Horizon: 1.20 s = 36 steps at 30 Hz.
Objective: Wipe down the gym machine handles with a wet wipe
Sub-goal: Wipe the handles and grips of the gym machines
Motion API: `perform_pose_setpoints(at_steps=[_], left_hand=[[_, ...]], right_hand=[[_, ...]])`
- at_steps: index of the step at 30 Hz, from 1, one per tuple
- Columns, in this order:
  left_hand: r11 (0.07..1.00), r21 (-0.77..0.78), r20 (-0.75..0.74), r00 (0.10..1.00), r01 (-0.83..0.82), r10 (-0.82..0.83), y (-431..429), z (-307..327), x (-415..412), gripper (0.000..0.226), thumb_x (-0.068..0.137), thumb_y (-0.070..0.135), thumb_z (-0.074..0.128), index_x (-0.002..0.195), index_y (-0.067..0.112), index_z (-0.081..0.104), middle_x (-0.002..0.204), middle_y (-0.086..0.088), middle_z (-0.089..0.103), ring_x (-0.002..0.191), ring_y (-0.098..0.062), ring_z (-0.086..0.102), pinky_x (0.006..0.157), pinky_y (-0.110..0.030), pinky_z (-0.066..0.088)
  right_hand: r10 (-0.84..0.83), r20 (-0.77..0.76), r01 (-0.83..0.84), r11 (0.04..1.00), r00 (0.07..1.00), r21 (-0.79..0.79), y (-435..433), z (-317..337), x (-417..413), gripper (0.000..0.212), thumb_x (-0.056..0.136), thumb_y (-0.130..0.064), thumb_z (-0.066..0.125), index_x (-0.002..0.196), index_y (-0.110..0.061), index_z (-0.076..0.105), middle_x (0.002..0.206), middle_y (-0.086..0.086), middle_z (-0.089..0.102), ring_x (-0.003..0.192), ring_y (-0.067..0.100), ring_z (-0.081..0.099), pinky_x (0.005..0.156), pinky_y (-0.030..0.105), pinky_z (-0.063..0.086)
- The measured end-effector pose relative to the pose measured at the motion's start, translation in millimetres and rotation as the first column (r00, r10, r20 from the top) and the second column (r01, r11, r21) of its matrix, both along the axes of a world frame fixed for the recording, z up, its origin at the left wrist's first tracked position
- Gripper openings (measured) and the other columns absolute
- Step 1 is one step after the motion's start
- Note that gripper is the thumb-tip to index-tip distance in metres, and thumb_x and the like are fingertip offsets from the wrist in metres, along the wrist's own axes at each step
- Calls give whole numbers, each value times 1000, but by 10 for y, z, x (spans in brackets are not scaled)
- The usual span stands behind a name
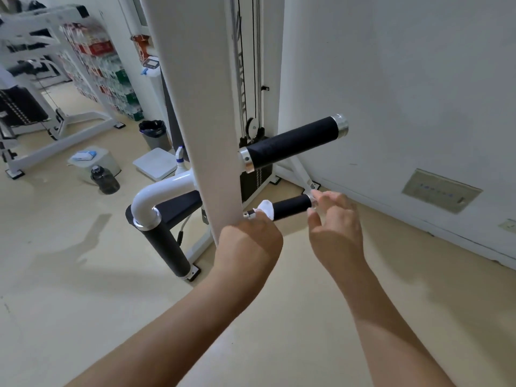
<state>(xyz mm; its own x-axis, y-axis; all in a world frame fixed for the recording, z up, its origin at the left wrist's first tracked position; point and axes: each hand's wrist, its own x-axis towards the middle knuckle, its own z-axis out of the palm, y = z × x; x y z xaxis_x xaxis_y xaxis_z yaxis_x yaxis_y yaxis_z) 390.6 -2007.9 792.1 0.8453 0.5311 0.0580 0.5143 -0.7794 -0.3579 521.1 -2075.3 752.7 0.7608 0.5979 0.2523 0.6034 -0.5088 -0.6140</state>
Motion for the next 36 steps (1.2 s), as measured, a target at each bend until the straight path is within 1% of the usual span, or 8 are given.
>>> perform_pose_setpoints(at_steps=[4,9,13,19,23,27,31,36], left_hand=[[988,148,37,998,41,-47,0,33,88,16,73,-1,52,71,9,65,56,-6,43,56,-20,45,49,-25,17],[945,325,-26,1000,17,-9,-23,-37,99,22,80,-3,44,77,8,62,57,-2,40,56,-20,34,57,-31,15],[906,420,-94,996,41,-1,-3,-41,148,75,78,-9,-10,61,22,57,57,-1,20,63,-21,26,62,-34,11],[933,360,-88,995,-7,42,80,-4,330,15,75,11,55,70,20,65,58,2,52,61,-21,51,62,-32,30],[907,421,31,999,-29,17,57,-105,263,51,89,3,22,108,14,68,63,0,59,62,-22,55,65,-31,33],[939,340,-111,990,-44,87,7,-190,203,49,88,9,24,119,6,62,87,-3,65,75,-22,58,75,-33,45],[960,261,-255,952,-98,167,-27,77,386,36,95,19,28,106,9,61,97,-4,64,92,-24,58,93,-39,37],[973,79,-251,940,-219,232,-6,270,593,10,95,11,44,88,16,48,69,1,43,71,-19,48,68,-29,34]], right_hand=[[71,-202,-43,990,977,137,-16,-31,210,32,96,-23,52,127,-20,60,113,0,62,98,13,58,88,16,42],[148,-282,-113,984,948,135,-38,-52,349,34,95,-23,54,129,-21,60,112,4,67,101,16,62,88,15,41],[169,-184,-158,985,968,72,-9,-89,354,37,95,-28,52,132,-23,56,113,5,68,106,20,59,93,22,41],[220,-83,-220,975,972,4,-36,-31,393,37,97,-31,48,133,-22,55,117,5,66,109,20,55,92,22,37],[242,-64,-243,970,968,1,-28,-26,407,36,97,-30,48,132,-21,56,115,4,68,107,22,55,90,25,38],[267,-44,-267,963,963,-12,-38,7,405,37,98,-29,47,133,-19,55,116,6,67,107,23,55,90,27,39],[266,-39,-268,962,963,-46,-42,10,410,39,99,-31,44,136,-21,50,117,7,66,108,22,54,89,24,38],[252,-63,-255,966,966,-38,29,-12,426,39,99,-31,44,136,-22,50,112,10,67,104,23,58,90,28,43]])
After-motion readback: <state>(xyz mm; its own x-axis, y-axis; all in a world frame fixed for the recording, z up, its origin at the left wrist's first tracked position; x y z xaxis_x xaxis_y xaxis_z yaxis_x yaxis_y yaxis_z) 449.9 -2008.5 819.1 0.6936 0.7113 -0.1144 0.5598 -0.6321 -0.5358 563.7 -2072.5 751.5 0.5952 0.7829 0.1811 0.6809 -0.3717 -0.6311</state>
